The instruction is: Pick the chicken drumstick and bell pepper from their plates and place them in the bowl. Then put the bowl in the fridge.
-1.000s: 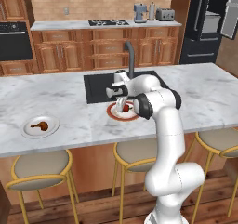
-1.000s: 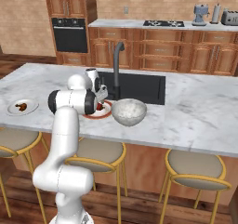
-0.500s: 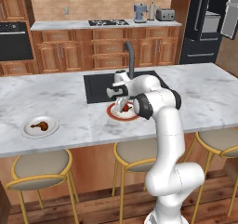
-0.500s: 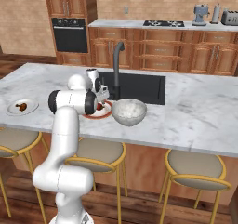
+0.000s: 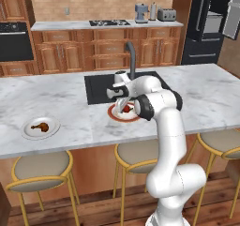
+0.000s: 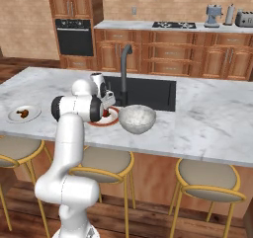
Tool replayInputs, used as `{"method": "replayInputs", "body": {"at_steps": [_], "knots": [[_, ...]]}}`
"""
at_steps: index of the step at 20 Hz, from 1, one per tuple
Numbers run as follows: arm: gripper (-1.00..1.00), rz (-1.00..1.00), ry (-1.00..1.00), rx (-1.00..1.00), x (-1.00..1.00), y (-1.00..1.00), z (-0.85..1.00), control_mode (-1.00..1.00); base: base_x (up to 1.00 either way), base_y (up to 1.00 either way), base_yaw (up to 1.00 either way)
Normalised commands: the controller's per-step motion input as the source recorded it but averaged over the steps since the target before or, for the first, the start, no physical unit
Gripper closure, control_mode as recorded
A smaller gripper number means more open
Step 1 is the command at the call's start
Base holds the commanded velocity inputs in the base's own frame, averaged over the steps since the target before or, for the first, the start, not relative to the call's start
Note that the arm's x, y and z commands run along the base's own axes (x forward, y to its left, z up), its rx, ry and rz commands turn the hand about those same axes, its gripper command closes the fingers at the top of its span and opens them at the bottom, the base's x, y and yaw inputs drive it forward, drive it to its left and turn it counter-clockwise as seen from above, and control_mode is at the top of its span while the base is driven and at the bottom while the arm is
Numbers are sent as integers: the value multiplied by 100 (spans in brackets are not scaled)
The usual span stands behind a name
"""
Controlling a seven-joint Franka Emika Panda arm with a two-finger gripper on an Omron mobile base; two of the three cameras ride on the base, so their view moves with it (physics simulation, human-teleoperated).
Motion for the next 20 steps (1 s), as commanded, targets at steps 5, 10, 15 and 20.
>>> {"method": "replayInputs", "body": {"at_steps": [5,10,15,20], "knots": [[100,0,1,0,-11,-5,3,-100,0,0,0],[100,0,0,0,-21,-5,32,-100,0,0,0],[100,0,1,0,-24,-9,45,-100,0,0,0],[100,-2,0,0,-33,-21,35,-100,0,0,0]]}}
